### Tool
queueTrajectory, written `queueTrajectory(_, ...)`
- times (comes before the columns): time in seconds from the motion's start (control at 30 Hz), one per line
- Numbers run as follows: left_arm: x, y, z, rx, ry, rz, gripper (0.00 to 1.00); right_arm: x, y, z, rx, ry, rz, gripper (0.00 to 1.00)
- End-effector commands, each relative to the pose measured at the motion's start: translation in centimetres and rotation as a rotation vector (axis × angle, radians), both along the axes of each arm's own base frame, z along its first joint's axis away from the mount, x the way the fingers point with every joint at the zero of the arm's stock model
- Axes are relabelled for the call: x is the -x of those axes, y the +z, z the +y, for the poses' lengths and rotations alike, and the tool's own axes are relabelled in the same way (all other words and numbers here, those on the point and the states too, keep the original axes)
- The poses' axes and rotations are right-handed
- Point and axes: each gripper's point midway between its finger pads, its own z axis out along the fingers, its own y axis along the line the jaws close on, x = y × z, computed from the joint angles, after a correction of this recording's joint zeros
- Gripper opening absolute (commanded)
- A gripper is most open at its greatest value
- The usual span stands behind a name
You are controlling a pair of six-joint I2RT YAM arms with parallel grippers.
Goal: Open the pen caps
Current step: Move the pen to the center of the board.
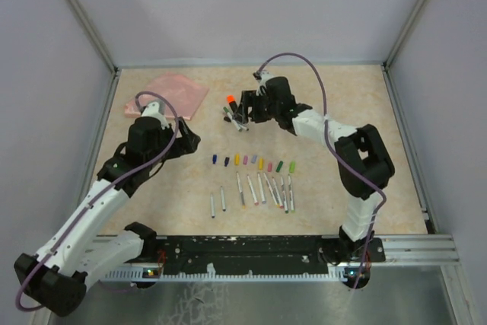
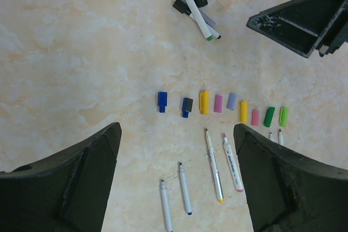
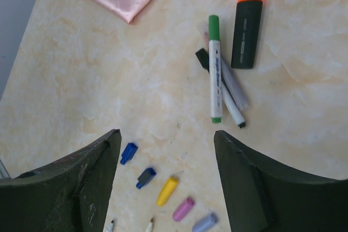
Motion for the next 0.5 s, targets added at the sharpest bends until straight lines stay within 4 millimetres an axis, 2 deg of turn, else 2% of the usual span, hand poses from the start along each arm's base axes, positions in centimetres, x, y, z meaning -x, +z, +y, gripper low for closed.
queueTrajectory(0.0, -2.0, 2.1, -1.1, -0.005, -0.036, -0.062, 0.89, -3.1, 1.2, 2.0, -0.020, 0.053, -0.017, 0.67)
queueTrajectory(0.23, -3.2, 1.2, -1.6, -0.030, -0.046, -0.040, 0.90, -7.2, -1.6, 2.6, 0.070, -0.020, 0.049, 0.52)
queueTrajectory(0.37, -3.5, 0.6, -1.5, -0.038, -0.045, -0.030, 0.90, -8.9, -3.4, 2.5, 0.122, -0.065, 0.071, 0.51)
queueTrajectory(0.47, -3.7, 0.5, -1.5, -0.045, -0.048, -0.028, 0.90, -10.0, -4.0, 2.8, 0.141, -0.080, 0.080, 0.48)
